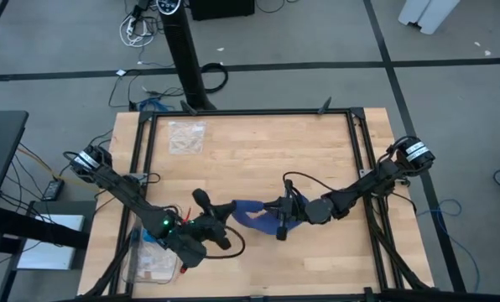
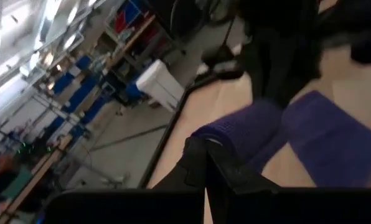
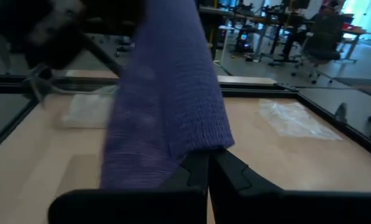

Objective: Roll bandage
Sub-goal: Roll the blue bandage

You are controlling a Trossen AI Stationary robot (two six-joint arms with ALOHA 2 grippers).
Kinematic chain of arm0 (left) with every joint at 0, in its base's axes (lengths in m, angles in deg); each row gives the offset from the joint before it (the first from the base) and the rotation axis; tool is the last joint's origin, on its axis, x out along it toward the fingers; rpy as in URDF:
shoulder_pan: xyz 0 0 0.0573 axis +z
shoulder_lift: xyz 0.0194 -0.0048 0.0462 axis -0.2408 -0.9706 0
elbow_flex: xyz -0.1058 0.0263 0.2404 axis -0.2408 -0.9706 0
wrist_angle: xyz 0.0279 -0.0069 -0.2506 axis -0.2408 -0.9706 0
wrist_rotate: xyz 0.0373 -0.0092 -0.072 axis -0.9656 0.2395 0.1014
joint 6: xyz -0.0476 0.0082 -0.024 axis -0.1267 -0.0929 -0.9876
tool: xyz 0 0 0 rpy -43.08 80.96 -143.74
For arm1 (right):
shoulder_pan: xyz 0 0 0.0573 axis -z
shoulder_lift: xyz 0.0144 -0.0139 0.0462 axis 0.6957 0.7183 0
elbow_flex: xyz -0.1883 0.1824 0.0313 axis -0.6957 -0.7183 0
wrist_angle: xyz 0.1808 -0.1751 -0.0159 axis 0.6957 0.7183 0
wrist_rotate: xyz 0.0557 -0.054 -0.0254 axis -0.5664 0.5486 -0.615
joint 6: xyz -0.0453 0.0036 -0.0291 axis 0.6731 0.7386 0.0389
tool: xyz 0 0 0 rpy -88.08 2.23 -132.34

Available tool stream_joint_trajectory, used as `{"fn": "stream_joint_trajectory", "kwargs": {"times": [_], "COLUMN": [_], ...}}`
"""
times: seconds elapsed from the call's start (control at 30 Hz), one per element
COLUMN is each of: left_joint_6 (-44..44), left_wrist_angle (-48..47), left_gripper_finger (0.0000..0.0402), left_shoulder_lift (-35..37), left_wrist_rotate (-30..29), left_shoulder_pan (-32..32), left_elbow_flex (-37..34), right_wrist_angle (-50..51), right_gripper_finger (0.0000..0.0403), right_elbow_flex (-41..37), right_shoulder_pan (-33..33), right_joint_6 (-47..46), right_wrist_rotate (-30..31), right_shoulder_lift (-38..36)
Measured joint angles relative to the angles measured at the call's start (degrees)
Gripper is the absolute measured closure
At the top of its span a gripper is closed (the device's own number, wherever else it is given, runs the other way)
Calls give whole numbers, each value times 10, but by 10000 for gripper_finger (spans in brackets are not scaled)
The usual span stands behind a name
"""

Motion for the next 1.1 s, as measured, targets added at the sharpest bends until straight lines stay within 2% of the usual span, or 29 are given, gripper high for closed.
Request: {"fn": "stream_joint_trajectory", "kwargs": {"times": [0.2, 0.37, 0.5, 0.67, 0.83, 1.0, 1.1], "left_joint_6": [-173, -279, -320, -303, -258, -243, -217], "left_wrist_angle": [-118, -123, -112, -83, -75, -67, -56], "left_gripper_finger": [396, 392, 382, 369, 369, 387, 396], "left_shoulder_lift": [-2, -3, -3, -3, -3, -3, -3], "left_wrist_rotate": [47, 123, 137, 154, 153, 148, 144], "left_shoulder_pan": [1, 13, 27, 36, 36, 35, 35], "left_elbow_flex": [-12, -32, -50, -62, -62, -62, -62], "right_wrist_angle": [1, -6, -8, 5, 42, 53, 58], "right_gripper_finger": [403, 397, 374, 356, 367, 373, 373], "right_elbow_flex": [0, 2, 4, 3, 3, 2, 2], "right_shoulder_pan": [-1, -1, -1, -1, -1, -1, 0], "right_joint_6": [3, 3, -1, -1, -26, -31, -30], "right_wrist_rotate": [0, -1, -4, -20, -24, -29, -58], "right_shoulder_lift": [-4, -5, -5, -5, -5, -4, -4]}}
